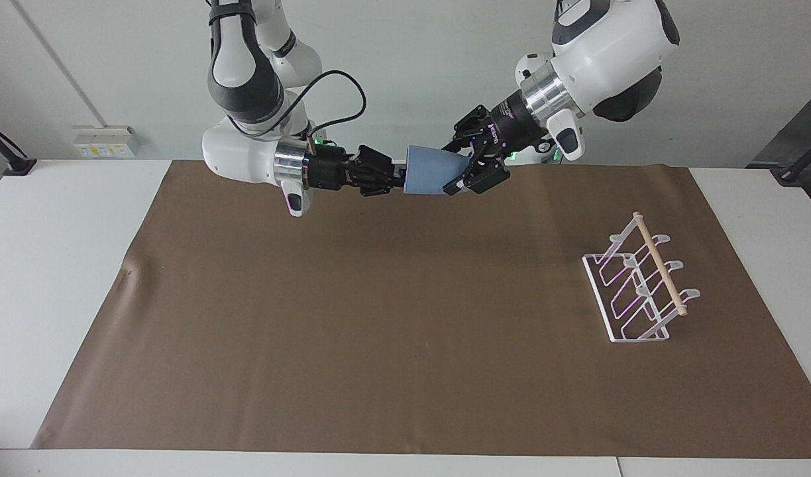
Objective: Hang cup on cup holder
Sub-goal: 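Close the left gripper on the cup and open the right gripper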
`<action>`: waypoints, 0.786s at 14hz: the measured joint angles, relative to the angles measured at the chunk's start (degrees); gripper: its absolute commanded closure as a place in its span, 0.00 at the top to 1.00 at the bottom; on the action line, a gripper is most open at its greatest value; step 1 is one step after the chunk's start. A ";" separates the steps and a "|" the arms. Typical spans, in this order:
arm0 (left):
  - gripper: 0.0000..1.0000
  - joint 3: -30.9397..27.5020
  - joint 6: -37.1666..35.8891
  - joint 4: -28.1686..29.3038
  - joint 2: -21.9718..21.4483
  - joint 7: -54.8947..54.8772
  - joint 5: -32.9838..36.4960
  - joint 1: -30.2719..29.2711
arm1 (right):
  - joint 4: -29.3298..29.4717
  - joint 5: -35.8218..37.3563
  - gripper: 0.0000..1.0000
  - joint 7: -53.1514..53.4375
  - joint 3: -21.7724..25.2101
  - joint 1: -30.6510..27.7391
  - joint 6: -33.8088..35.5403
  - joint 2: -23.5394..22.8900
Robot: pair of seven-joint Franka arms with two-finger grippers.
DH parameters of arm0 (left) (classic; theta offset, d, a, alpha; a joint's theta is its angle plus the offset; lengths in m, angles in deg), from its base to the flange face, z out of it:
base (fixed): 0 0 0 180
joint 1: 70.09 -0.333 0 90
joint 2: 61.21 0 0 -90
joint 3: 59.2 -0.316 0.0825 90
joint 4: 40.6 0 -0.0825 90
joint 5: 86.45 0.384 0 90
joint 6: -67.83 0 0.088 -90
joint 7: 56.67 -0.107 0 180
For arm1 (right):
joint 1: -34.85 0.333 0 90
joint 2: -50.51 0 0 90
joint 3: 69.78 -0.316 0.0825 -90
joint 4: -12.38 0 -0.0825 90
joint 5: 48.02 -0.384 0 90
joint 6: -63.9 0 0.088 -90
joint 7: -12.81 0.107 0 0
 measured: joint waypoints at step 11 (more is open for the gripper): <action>0.00 0.01 2.51 4.75 -0.95 -5.09 15.62 -0.03 | 0.22 14.49 1.00 0.01 0.30 -7.88 3.53 0.89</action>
